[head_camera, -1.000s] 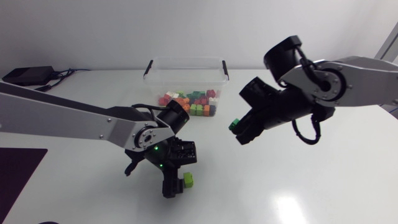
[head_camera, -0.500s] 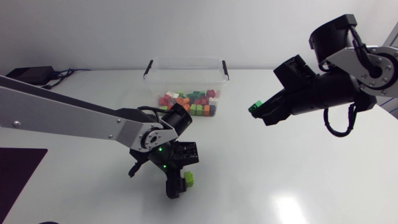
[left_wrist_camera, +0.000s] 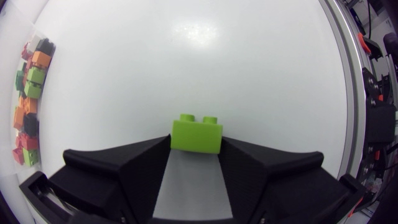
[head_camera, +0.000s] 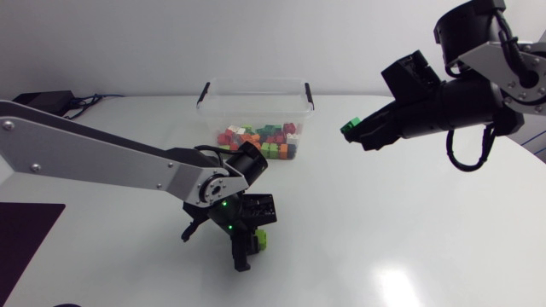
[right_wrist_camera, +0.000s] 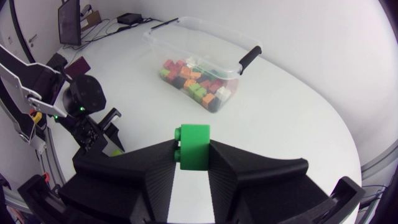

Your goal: Place the duplo bricks in the container

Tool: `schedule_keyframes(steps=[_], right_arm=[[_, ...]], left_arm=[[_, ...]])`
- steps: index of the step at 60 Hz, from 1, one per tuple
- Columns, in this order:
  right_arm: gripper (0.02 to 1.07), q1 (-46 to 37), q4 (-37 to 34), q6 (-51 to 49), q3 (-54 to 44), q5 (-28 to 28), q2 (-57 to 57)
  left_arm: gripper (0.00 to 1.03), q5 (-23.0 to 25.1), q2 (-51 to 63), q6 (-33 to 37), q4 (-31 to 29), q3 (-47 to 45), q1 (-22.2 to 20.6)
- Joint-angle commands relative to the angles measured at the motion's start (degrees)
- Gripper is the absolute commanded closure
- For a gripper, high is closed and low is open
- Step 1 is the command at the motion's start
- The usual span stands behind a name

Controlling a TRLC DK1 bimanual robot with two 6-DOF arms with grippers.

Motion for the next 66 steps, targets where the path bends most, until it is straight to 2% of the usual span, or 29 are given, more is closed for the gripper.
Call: schedule_keyframes(steps=[1, 13, 44, 56, 66], right_arm=[[0.76, 0.2, 1.7, 1.9, 2.5, -0.4, 2.4], [0.76, 1.6, 7.1, 4.9, 7.2, -0.4, 8.4], [0.76, 4.1, 15.0, 7.5, 22.3, 0.9, 26.3], [0.76, 4.7, 16.9, 7.5, 28.2, 1.7, 31.9], [0.76, 5.8, 19.1, 7.4, 31.4, 2.8, 35.1]], left_arm=[[0.76, 0.5, 0.9, -0.8, -0.1, 0.6, -0.1], [0.77, 0.5, -2.7, -0.2, -0.4, -1.2, 1.0], [0.77, 2.0, -14.9, 0.8, -1.8, -0.7, 10.1], [0.77, 3.7, -18.0, 0.1, 0.1, 0.8, 13.8], [0.77, 4.2, -20.2, -2.6, 5.0, 1.2, 15.6]])
